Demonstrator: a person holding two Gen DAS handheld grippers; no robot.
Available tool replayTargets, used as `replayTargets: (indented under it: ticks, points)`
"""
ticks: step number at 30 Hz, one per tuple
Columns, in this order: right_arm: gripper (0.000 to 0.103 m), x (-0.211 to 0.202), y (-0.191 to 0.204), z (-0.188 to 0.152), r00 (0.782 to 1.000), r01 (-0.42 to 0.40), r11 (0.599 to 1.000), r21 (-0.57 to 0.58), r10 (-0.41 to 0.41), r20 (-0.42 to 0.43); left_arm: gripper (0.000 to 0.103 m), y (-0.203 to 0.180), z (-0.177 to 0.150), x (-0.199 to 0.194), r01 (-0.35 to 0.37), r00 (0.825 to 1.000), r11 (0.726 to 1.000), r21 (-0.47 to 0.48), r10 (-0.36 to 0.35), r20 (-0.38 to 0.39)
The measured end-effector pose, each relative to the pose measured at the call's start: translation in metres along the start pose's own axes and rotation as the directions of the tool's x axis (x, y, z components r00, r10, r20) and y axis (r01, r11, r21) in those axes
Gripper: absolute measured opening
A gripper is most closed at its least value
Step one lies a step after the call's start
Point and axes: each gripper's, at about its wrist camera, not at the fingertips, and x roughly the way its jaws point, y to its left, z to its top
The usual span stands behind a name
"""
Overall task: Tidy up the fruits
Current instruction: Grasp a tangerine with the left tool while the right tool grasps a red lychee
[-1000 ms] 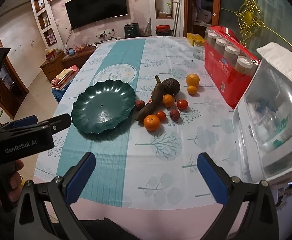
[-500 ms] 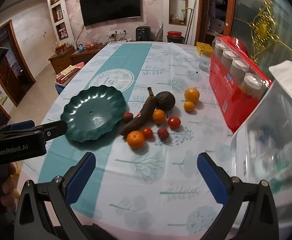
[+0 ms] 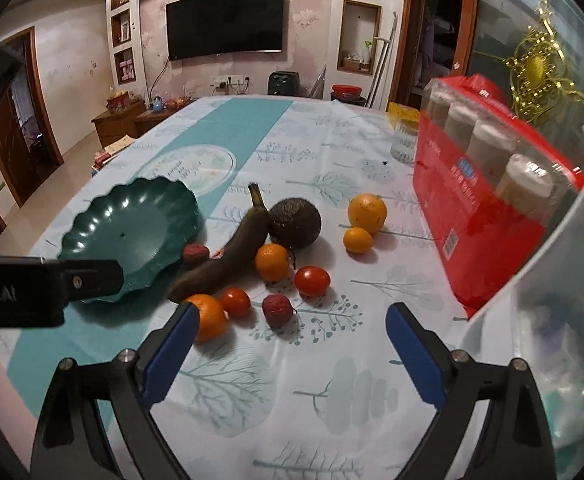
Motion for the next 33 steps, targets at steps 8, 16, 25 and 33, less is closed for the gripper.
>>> replayTargets:
  ticks: [8,16,25,33]
  points:
    - [0.083,0.038,-0.001,-0.012,0.999,-0.046,0.995,-0.092,0.048,0.015,0.086,-0.012,0.003,0.045,-0.003,0.997,0.999,-0.043,0.0,-0.071]
    - [0.069,0.064,0.007,-0.024,0.997,-0.08,0.987,-0.138,0.079,-0.012,0.073,-0.023,0.002,0.076,-0.008,0.991,0.999,-0.054,0.001,-0.135]
    - [0.051,0.084,0.011,-0.03,0.996,-0.084,0.984,-0.158,0.083,-0.018,0.063,-0.029,0.005,0.102,-0.025,0.981,0.998,-0.06,0.013,-0.193]
    - [0.04,0.096,0.005,-0.027,0.991,-0.125,0.986,-0.111,0.12,-0.051,0.049,-0.036,0.01,0.117,-0.001,0.973,0.999,-0.042,-0.009,-0.23]
